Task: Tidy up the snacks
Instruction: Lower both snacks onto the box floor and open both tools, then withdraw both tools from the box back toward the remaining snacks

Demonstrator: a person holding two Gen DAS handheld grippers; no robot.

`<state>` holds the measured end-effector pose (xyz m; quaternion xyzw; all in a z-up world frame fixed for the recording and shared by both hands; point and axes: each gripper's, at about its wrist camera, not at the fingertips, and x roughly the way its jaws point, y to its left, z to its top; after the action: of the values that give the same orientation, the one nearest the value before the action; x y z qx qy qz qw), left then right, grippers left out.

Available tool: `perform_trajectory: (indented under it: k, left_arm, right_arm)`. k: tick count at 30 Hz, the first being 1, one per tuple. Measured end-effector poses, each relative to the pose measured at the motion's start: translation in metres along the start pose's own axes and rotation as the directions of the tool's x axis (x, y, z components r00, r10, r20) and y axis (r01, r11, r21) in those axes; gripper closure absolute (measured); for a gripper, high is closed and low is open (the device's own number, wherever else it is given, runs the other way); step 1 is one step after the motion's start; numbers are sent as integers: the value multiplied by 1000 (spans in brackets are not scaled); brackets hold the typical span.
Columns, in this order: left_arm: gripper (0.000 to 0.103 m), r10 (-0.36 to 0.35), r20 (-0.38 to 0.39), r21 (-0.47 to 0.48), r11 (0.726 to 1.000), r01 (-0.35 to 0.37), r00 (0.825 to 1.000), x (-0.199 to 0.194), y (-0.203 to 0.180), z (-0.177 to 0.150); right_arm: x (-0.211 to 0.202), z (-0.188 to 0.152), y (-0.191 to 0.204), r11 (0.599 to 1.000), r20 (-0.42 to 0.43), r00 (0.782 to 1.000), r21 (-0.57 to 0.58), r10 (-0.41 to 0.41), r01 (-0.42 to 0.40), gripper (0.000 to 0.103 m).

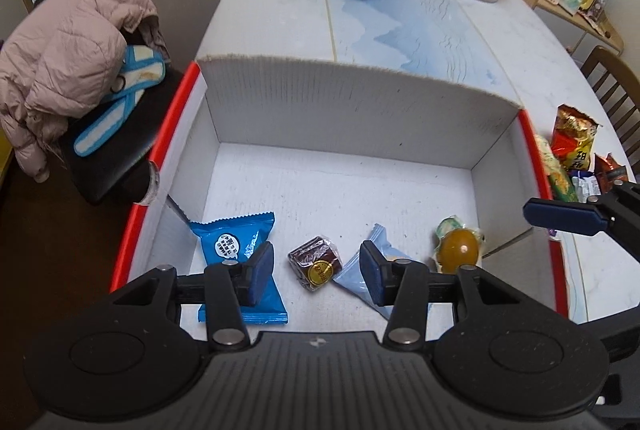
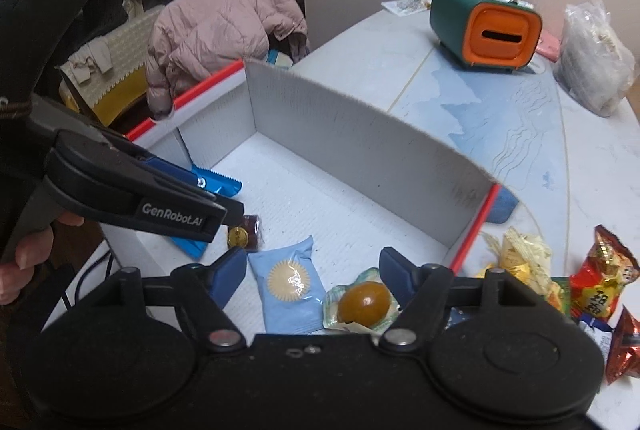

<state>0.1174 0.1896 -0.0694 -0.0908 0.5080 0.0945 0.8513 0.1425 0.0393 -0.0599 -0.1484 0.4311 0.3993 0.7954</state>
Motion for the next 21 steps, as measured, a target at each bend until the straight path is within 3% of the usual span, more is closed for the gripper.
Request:
perform_trajectory:
  k: [12,17,21]
  left_arm:
    - [43,-38,130,4,999,38,991,-49,-17,-16]
    - [34,-72,173,13,997,71,982,-65,-30,-24]
    - [33,-92,195,22,996,90,977,-74,-44,-28]
  right_arm:
    - [-52,-13,-8,998,87,996,55,19,-24,19]
    - [-73,-24,-15,997,121,993,74,18,-27,17]
    - [-91,-34,-25,994,166,986,103,14,-32,5]
